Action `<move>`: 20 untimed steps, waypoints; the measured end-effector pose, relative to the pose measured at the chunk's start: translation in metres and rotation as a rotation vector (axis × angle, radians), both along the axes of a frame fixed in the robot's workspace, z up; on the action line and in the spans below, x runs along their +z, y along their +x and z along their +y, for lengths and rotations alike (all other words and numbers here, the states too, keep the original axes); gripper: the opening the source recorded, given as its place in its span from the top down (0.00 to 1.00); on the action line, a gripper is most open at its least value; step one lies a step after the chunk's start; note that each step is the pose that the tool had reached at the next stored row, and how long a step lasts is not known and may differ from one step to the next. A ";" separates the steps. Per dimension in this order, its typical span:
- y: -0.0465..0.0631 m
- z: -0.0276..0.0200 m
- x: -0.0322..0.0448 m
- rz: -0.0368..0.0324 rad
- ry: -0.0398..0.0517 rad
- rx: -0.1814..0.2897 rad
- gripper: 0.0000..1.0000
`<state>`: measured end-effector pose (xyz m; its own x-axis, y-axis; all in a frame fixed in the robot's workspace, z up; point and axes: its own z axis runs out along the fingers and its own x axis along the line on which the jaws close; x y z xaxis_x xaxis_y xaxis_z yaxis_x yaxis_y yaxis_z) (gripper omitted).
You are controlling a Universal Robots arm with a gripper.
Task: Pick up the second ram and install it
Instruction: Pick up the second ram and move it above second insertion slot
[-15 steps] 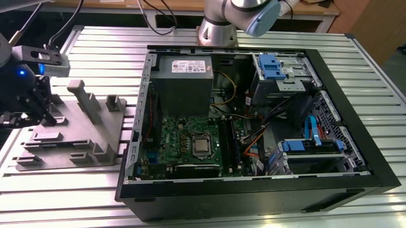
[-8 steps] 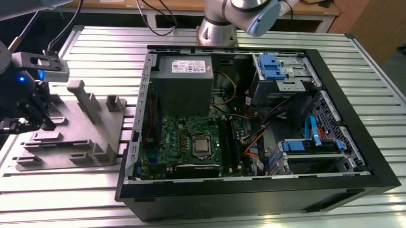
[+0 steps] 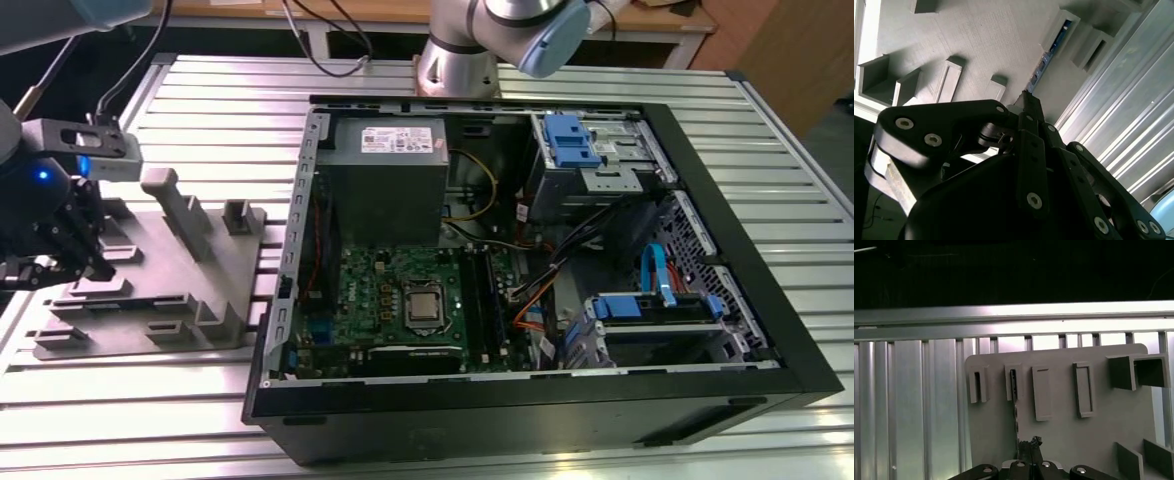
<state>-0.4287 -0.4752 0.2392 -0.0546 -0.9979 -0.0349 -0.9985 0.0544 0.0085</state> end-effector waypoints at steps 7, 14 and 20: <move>-0.002 -0.0043 -0.0089 0.0000 0.0000 0.010 0.90; -0.003 -0.0064 -0.0179 0.0000 -0.0001 0.016 0.90; -0.003 -0.0072 -0.0231 0.0001 -0.0001 0.018 0.90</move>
